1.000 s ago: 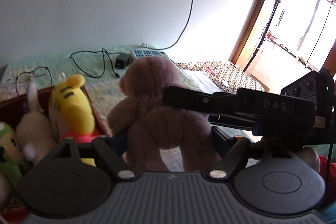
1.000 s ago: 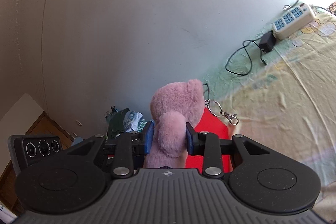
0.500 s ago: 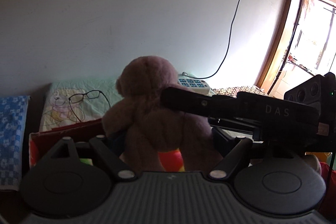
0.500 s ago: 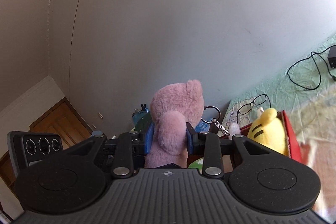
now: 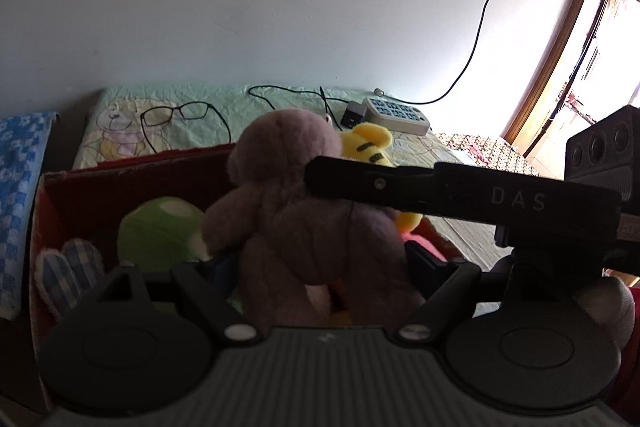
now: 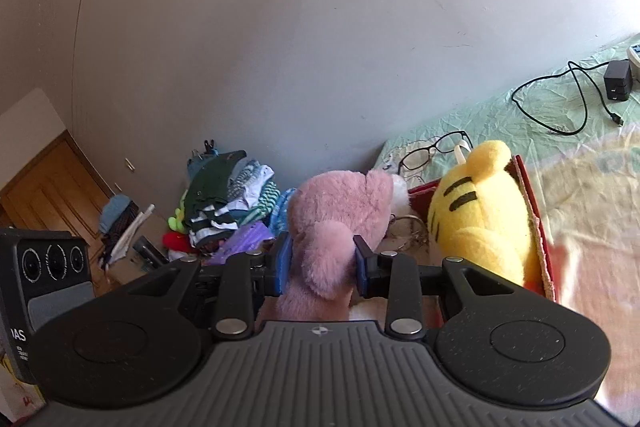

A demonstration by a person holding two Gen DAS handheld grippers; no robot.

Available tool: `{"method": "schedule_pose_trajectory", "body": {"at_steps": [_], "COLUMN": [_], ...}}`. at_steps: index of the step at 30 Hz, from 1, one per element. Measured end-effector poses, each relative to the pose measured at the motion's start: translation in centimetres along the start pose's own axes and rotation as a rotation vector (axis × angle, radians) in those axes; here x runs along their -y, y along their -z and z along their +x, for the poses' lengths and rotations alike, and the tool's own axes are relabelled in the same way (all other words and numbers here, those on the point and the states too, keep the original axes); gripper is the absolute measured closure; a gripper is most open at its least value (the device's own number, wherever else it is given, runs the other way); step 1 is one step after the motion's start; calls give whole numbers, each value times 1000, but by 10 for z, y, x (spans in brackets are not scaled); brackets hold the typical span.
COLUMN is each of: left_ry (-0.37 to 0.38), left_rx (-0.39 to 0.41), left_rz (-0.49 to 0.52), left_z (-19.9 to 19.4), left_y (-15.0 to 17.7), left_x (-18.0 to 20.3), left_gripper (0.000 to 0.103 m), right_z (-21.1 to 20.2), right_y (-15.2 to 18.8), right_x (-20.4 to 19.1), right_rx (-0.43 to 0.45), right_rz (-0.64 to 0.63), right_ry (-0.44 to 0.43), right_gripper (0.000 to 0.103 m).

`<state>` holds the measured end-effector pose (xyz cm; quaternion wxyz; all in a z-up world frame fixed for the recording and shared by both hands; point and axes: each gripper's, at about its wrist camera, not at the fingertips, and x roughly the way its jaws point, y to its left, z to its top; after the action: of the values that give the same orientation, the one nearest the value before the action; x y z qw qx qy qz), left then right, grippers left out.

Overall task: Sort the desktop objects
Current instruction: 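Lift the pink teddy bear and carry it over the red box, then lower the pink teddy bear into the box beside the green plush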

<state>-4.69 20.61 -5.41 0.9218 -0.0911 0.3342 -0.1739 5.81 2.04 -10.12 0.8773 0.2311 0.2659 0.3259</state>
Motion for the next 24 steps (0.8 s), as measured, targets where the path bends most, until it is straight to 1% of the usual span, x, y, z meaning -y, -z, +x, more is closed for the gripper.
{"method": "schedule_pose_trajectory", "body": {"at_steps": [5, 11, 13, 17, 21, 24], "left_ry": [-6, -81, -89, -86, -60, -40], "left_rx": [-33, -49, -56, -69, -98, -102], "left_rz": [20, 65, 67, 92, 110, 75], "left_z": [15, 31, 35, 35, 29, 22], "left_y": [8, 9, 10, 11, 20, 21], "left_x": [1, 5, 2, 6, 11, 8], "left_gripper": [19, 17, 16, 14, 13, 13], "right_z": [2, 18, 24, 24, 14, 11], "right_y": [4, 2, 3, 3, 6, 8], "right_x": [2, -2, -1, 1, 2, -1], "right_rx": [-6, -13, -22, -24, -53, -75], "right_rz": [-49, -104, -124, -143, -138, -145], "right_ry": [53, 78, 79, 80, 72, 79], "right_gripper": [72, 74, 75, 76, 75, 73]}}
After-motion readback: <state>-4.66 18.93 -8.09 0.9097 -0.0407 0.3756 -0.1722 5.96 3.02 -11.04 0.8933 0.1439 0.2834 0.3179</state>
